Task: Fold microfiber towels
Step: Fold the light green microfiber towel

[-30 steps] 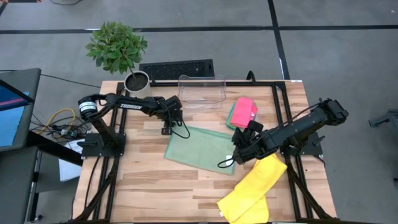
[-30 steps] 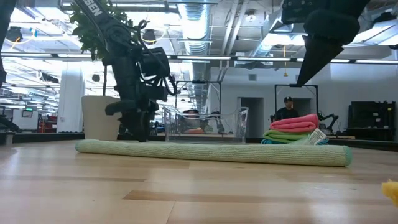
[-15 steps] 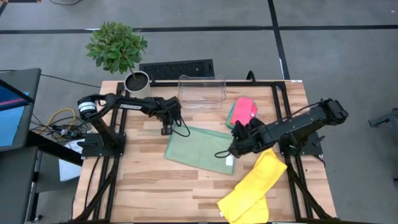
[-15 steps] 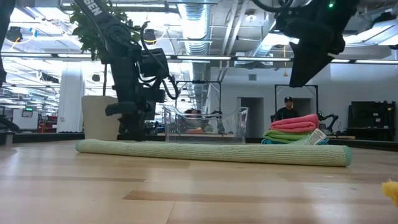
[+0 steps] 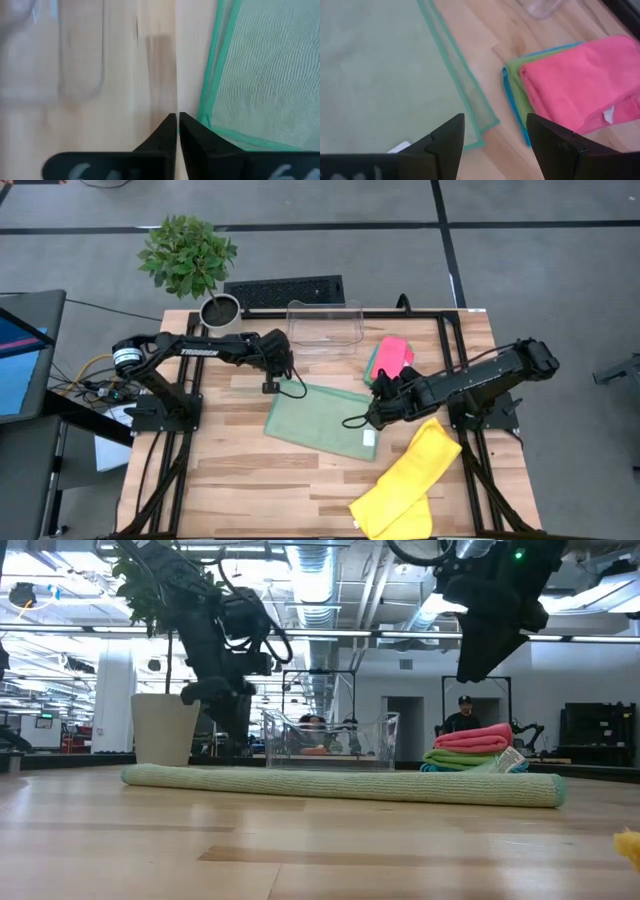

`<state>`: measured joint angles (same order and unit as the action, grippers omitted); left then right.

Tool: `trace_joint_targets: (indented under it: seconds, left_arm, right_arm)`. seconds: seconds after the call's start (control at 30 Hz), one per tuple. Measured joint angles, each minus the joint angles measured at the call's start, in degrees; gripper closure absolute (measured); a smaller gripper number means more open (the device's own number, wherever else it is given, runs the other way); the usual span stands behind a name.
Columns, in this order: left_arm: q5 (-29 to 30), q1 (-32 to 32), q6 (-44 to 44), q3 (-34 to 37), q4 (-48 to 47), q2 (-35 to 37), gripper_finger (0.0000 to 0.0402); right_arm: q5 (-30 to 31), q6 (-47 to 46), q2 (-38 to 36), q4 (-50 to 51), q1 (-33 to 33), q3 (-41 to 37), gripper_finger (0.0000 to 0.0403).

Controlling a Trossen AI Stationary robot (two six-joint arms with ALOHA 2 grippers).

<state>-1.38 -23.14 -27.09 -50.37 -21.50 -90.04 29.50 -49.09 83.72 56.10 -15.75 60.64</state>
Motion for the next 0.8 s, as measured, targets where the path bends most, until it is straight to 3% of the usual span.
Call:
trace_joint_targets:
  seconds: [0.2, 0.4, 0.8]
  left_arm:
    - [-2.33, 0.0, -9.08, -0.02, -1.28, -0.05, 0.0305]
    - [-2.25, 0.0, -10.55, -0.09, 0.04, -2.42, 0.0236]
    - [-2.72, -0.92, -11.28, -0.31, 0.81, -9.1, 0.0234]
  right_arm:
    - [-1.16, -0.5, 0.0, -0.03, -1.99, 0.0, 0.0164]
    - [-1.15, -1.06, 0.0, -0.43, -3.05, 0.0, 0.0164]
    - [-1.58, -1.04, 0.0, -1.33, -3.43, -0.04, 0.0164]
